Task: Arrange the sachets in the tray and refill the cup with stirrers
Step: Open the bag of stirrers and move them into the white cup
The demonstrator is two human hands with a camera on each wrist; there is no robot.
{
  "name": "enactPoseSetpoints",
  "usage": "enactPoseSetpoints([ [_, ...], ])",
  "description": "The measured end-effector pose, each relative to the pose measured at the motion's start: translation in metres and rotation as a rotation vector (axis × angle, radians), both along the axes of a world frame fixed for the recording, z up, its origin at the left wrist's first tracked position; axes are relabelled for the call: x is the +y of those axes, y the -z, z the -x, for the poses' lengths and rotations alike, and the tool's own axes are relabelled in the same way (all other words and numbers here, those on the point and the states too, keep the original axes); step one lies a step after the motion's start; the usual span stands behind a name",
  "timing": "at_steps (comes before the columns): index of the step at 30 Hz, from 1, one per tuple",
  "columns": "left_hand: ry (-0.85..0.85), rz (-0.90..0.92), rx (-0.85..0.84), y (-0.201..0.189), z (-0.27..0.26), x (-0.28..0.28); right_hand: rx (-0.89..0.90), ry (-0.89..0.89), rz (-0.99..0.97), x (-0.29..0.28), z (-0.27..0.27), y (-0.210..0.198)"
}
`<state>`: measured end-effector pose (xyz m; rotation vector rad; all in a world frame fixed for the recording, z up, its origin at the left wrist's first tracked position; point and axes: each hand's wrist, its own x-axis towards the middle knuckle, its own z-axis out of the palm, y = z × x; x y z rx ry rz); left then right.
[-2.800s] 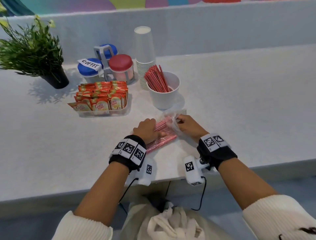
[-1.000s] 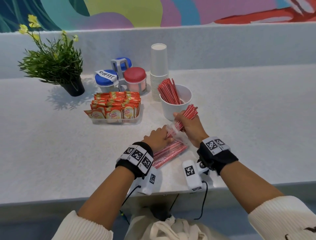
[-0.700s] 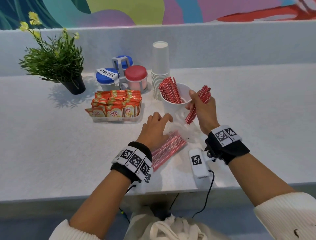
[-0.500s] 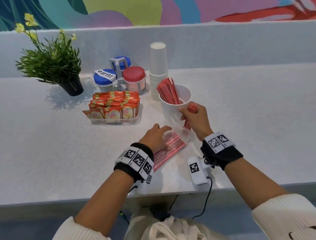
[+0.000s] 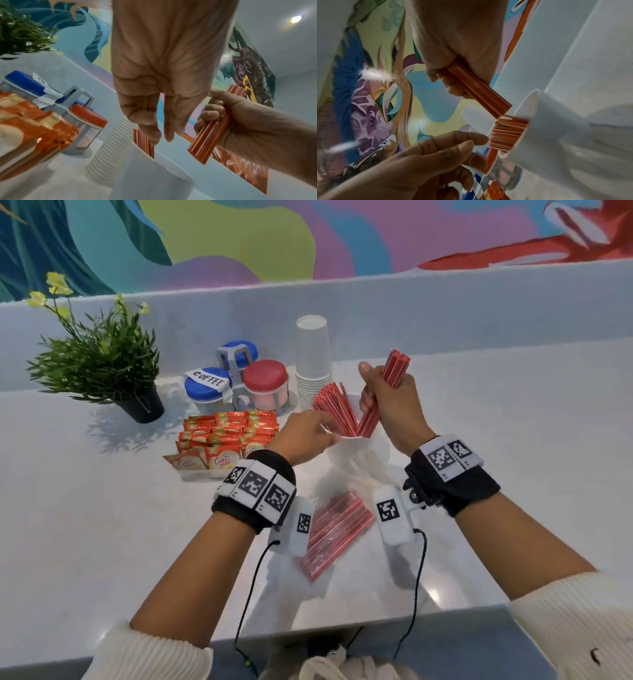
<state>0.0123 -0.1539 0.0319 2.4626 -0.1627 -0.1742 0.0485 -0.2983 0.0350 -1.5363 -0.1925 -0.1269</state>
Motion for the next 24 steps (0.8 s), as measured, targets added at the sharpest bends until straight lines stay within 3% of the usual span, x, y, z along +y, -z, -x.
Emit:
enactPoseSetpoints([
  [3,-0.099,0.061,-0.063,-0.009,-0.019,0.013,-0.015,-0.027,-0.012,0.011,-0.018,-0.011],
  [7,-0.208,0.165,-0.057,-0.001,-0.036,0.026,0.035,-0.021,0.113,0.024,-0.032,0.000],
  [13,-0.313,0.323,0.009,0.020,-0.060,0.027,0.146,-0.003,0.515,0.035,-0.039,0.035],
  [15,-0.356,0.363,-0.001,0.024,-0.066,0.023,0.099,-0.029,0.619,0.034,-0.036,0.039],
  [20,-0.371,0.440,-0.057,0.028,-0.078,0.018,-0.016,-0.080,0.664,0.036,-0.036,0.045],
  [24,-0.467,0.662,0.005,0.031,-0.087,0.023,-0.112,-0.063,0.788,0.031,-0.035,0.042],
])
